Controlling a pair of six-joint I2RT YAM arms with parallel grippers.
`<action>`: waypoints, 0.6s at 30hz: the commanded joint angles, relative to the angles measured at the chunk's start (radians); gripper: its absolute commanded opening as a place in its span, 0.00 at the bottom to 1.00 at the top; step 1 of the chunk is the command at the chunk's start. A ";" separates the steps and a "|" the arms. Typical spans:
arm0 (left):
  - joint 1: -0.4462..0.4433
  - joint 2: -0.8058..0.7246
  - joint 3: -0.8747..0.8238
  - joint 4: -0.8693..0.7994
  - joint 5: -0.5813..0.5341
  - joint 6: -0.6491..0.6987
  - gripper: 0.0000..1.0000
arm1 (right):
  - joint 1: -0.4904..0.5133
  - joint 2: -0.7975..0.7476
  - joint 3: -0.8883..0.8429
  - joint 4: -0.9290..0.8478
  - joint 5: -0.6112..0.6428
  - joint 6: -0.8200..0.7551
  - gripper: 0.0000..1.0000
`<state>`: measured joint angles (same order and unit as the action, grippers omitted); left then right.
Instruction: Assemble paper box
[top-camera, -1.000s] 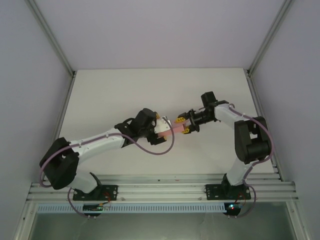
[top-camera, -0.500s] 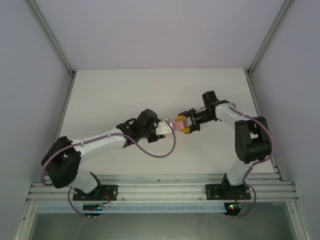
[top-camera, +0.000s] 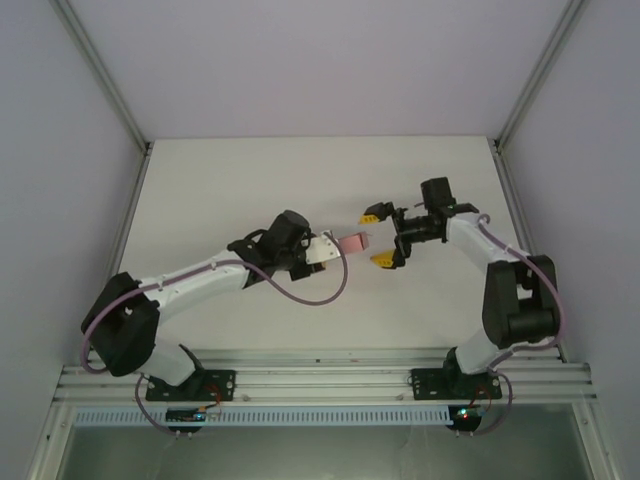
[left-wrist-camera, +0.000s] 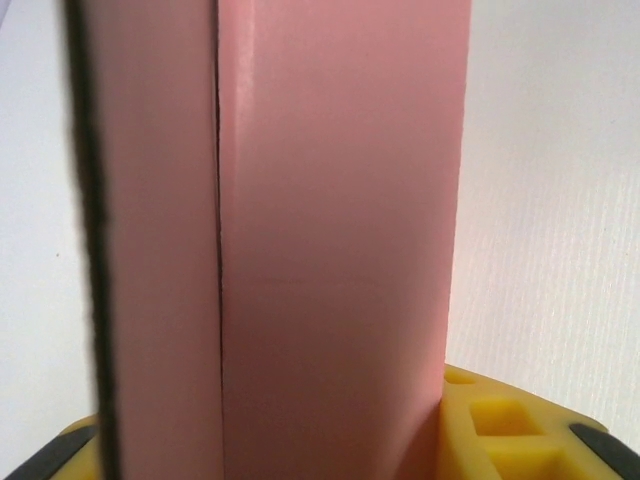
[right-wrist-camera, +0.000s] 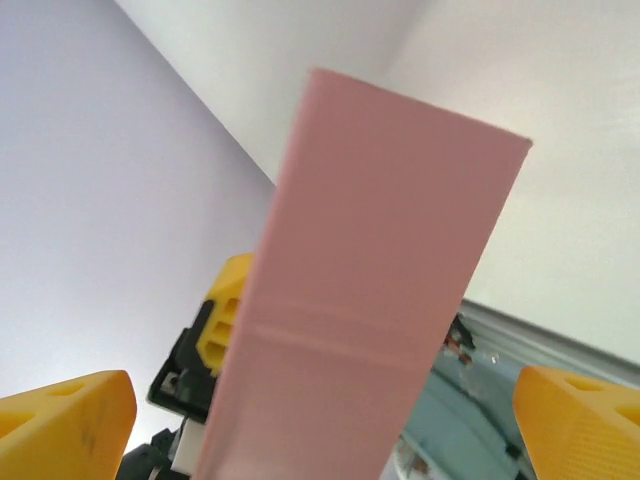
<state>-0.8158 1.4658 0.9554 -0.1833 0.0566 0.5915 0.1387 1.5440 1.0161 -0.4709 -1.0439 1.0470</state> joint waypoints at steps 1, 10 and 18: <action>0.023 -0.035 0.040 -0.087 0.069 -0.004 0.25 | -0.038 -0.063 -0.049 0.129 0.035 -0.011 0.99; 0.094 -0.037 0.073 -0.263 0.247 0.013 0.26 | -0.058 -0.153 -0.118 0.298 0.239 -0.452 0.99; 0.155 0.021 0.158 -0.431 0.384 0.037 0.27 | -0.039 -0.272 -0.228 0.503 0.125 -0.910 0.98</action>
<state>-0.6670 1.4647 1.0657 -0.5224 0.3550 0.6029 0.0822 1.3193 0.7937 -0.0257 -0.8825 0.4309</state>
